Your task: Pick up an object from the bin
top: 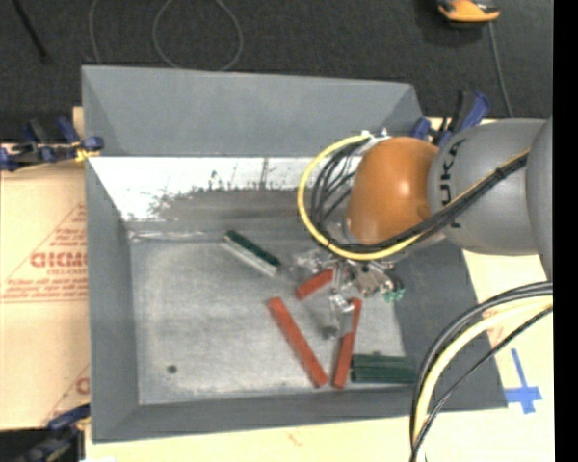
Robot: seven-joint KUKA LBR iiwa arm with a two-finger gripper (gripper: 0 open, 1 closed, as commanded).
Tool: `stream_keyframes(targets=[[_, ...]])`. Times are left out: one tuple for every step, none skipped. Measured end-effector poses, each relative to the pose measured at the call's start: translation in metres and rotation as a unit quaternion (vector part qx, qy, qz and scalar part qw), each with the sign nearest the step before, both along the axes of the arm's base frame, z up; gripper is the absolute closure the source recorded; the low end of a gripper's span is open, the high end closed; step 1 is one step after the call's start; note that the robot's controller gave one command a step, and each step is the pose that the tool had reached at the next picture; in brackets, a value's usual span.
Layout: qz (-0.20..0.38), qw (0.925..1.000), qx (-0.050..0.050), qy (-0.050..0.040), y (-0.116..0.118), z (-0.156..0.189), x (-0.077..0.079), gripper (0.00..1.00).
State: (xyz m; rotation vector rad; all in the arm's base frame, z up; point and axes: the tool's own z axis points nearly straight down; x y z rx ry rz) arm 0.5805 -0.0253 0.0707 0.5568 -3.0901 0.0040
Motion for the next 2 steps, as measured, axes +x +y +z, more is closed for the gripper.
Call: stream_keyframes(targets=[[0.005,1.0000,0.000,-0.0052,-0.0690,0.0011,0.0305,0.00],[0.006,1.0000,0.002,-0.0043,-0.0644,0.0013,0.0301,1.00]])
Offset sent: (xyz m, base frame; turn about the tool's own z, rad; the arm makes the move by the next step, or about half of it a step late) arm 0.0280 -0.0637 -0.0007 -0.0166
